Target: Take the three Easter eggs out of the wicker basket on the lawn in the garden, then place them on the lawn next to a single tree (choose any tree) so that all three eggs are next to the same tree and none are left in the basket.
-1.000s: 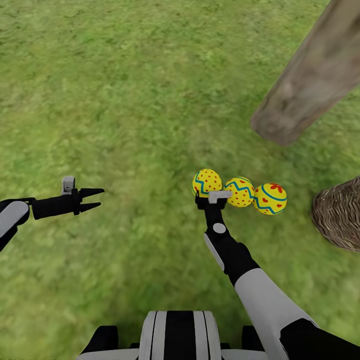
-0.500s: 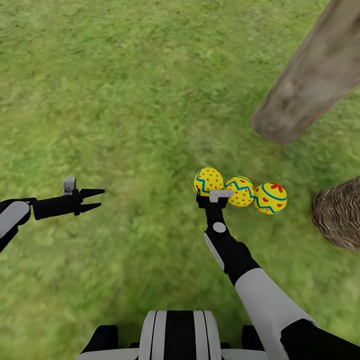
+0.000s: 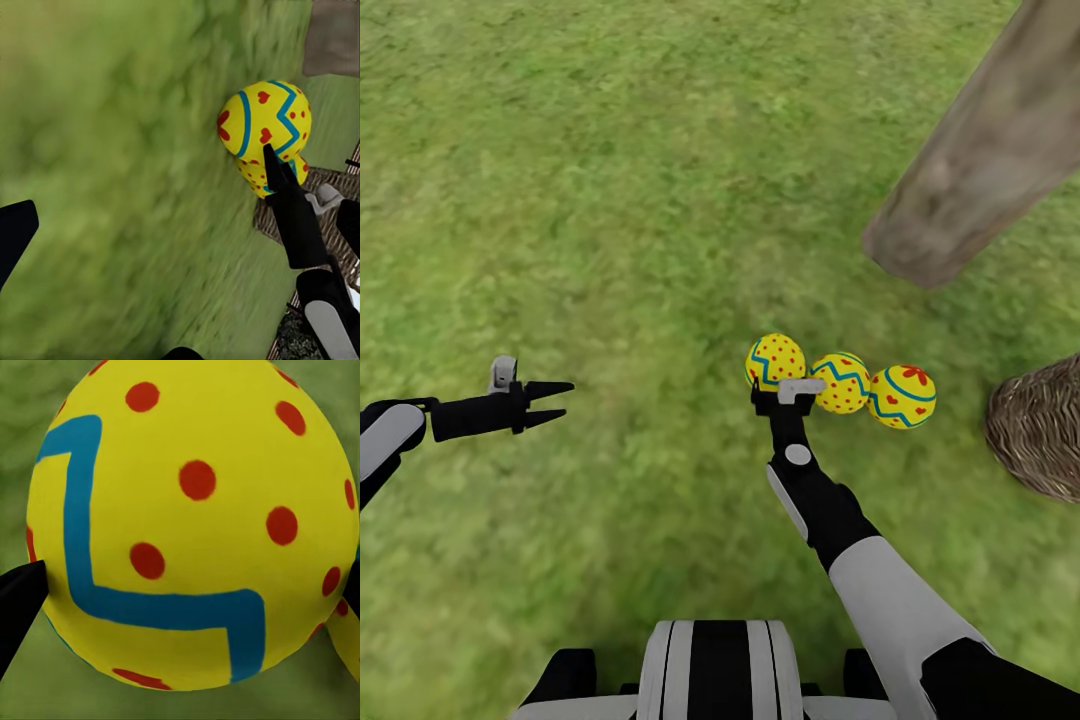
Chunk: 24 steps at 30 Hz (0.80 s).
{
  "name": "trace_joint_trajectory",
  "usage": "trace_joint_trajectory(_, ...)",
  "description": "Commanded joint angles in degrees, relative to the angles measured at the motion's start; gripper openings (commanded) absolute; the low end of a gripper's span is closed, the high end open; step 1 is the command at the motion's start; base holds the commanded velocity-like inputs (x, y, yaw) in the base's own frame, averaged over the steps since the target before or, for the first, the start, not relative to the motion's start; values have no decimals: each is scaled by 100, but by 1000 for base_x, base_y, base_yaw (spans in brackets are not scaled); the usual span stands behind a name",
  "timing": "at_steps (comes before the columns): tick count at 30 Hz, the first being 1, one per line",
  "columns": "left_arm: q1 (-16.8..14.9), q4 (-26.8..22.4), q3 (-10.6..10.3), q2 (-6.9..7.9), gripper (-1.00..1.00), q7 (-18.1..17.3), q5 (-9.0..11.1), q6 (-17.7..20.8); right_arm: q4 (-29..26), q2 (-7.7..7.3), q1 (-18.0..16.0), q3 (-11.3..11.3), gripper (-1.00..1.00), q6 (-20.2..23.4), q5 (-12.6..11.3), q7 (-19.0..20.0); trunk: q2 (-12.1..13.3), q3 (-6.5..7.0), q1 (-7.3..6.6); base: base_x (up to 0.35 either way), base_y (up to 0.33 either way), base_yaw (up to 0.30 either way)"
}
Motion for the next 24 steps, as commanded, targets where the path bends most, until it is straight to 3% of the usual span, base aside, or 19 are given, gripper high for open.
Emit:
trace_joint_trajectory(1,-7,8,-19,5,100,-34,-4,-2,7,-2,-6,12,-100,-11,-19,-28,-1,-3,-1,12,0,0)
trace_joint_trajectory(14,-7,272,-24,5,100,-26,13,-8,12,-2,-5,-6,-100,-19,-20,-36,-1,-3,-1,77,0,0)
trace_joint_trajectory(15,-7,275,-26,5,100,-26,13,-7,12,-2,-4,-6,100,-20,-19,-39,-1,-3,-1,0,0,0)
trace_joint_trajectory(18,-7,284,-27,5,100,-26,13,-6,12,-2,-6,-5,100,-16,-19,-50,-1,-3,-1,0,0,0)
trace_joint_trajectory(24,-7,440,-27,5,100,-26,8,-6,12,-2,-5,-1,100,-17,-19,-51,7,130,-16,0,0,0)
